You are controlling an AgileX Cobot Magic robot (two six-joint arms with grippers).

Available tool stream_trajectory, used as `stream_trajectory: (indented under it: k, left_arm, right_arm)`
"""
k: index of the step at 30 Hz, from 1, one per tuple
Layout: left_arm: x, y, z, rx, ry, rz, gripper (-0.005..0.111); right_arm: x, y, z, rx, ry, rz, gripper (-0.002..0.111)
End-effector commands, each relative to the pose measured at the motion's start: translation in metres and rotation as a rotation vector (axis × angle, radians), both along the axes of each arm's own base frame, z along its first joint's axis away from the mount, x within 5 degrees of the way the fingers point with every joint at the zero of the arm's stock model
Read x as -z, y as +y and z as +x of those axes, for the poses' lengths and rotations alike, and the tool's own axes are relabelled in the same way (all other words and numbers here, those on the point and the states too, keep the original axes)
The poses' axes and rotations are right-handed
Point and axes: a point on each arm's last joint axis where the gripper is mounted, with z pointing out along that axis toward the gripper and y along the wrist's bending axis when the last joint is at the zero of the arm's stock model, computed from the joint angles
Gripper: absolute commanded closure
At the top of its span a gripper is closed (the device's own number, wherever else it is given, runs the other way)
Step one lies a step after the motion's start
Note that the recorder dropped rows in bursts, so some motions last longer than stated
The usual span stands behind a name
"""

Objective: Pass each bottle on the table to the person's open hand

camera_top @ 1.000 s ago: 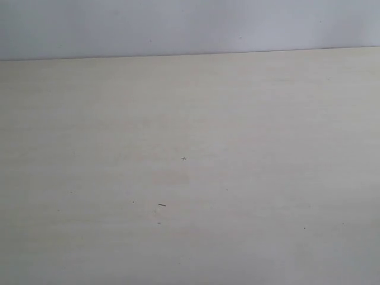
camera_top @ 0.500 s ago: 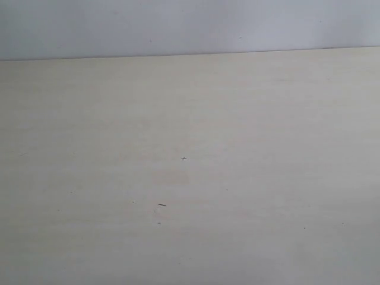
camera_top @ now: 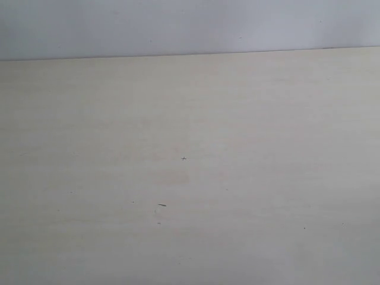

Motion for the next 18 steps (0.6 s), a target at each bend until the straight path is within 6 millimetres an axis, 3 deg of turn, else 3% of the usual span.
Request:
stream_trajectory:
  k: [1,3,18]
  left_arm:
    - [0.0078,0.0005,-0.0013,-0.003,0.075,0.017,0.107]
    - [0.0155,0.0011,-0.0030,-0.004,0.158,0.044,0.107]
    - [0.0156,0.0011,-0.0030,-0.004,0.159,0.044,0.107]
  right_arm:
    - [0.0005,-0.0004,-0.0002,0.007,-0.009,0.000,0.108]
    - [0.0005,-0.0004,-0.0002,0.007,-0.009,0.000,0.108]
    - [0.0007,-0.0004,-0.0002,0.007,-0.007,0.000,0.108]
